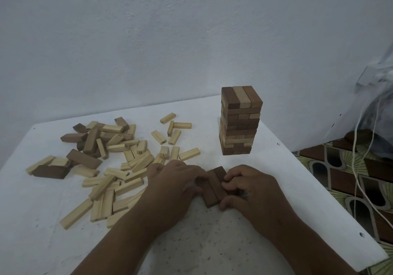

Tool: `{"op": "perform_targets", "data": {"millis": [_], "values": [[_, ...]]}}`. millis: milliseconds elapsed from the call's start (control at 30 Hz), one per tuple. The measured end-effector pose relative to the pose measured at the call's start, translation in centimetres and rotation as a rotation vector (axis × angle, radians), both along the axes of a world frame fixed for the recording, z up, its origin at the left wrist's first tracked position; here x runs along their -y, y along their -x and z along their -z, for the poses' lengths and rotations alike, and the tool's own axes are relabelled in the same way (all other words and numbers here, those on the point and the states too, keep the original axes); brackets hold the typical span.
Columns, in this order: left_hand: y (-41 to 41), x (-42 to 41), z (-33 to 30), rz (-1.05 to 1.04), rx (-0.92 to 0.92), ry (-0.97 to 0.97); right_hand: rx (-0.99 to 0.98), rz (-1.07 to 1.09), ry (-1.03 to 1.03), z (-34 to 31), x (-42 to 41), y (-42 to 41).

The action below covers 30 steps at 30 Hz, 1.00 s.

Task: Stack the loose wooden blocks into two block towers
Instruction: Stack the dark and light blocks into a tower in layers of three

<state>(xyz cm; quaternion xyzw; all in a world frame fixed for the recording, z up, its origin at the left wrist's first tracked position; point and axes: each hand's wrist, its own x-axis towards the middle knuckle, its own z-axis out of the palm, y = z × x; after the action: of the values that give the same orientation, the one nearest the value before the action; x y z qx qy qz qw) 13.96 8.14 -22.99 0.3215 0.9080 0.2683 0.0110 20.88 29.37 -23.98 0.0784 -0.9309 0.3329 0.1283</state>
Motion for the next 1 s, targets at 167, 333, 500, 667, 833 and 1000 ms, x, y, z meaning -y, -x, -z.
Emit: {"op": "perform_targets", "data": {"millis": [167,333,500,667,833,1000], "values": [[0.0,-0.1,-0.1,-0.003,0.012,-0.004,-0.023,-0.011,0.012,0.0,0.0,-0.1],[-0.1,0.0,-0.1,-0.007,-0.011,-0.002,-0.041,-0.012,0.012,-0.1,0.1,-0.2],[-0.4,-0.2,-0.5,-0.011,-0.032,-0.007,-0.065,-0.022,0.043,-0.4,0.4,-0.6],[-0.2,0.0,-0.3,0.008,-0.009,-0.027,-0.084,0.028,-0.015,-0.4,1.5,-0.7],[-0.3,-0.1,-0.8,0.002,-0.046,0.039,-0.110,0.048,-0.019,-0.3,2.1,-0.6],[-0.6,0.2,-1.1,0.035,-0.058,0.016,-0.046,0.038,0.032,-0.6,2.0,-1.0]]}}
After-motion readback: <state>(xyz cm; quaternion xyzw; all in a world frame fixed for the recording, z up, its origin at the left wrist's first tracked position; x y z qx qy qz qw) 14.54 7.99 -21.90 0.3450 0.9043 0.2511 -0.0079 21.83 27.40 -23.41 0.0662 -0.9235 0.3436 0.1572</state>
